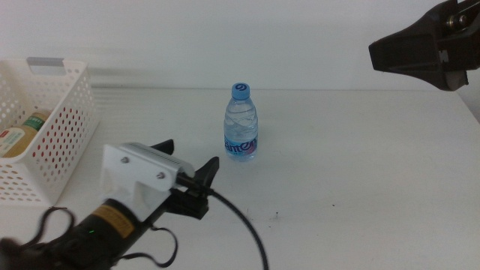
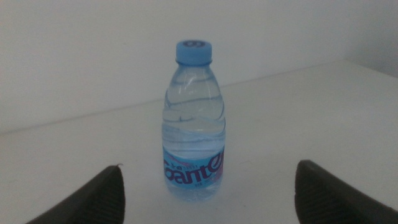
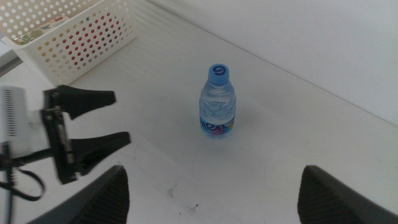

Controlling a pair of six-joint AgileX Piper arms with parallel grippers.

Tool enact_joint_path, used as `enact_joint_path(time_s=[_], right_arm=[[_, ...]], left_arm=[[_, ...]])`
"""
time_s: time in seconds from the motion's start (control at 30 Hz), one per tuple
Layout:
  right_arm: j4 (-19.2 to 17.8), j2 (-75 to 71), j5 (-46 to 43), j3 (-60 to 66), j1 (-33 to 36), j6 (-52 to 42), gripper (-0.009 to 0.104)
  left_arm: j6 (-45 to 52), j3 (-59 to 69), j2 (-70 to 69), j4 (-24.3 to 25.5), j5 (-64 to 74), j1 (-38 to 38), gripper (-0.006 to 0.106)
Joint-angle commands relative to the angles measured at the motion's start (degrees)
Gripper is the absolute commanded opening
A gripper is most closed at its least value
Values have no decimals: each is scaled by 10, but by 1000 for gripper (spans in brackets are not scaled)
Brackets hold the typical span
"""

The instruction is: Use arms to grab the bottles and put them into the dustbin to the left of the table.

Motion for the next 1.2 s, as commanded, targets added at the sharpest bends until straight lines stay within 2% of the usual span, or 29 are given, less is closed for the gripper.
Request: enact_joint_path(time_s=[0.0,0.3,0.43,0.6,0.8,1.03,1.17], right_arm=[[-1,-3,-3,-5,-4,-3,87],[-1,-3,-3,-5,-4,-3,87],[-1,-3,-3,-5,-4,-3,87],[-1,-3,-3,-5,-4,-3,87],[-1,-3,-3,-5,-4,-3,87],[-1,-3,-3,-5,-4,-3,87],[-1,-3,-3,-5,-4,-3,87]], left_arm=[[-20,-18,38,1,-39,0,94],[-31,-117,137,2,-24,5,94],[-44,-175,173,34,26,18,94],[-49,-233,215,47,35,31,94],[-86,-295,272,91,39,47,94],[-90,-364,342,89,42,47,94],[-90,-388,365,69,52,47,93]])
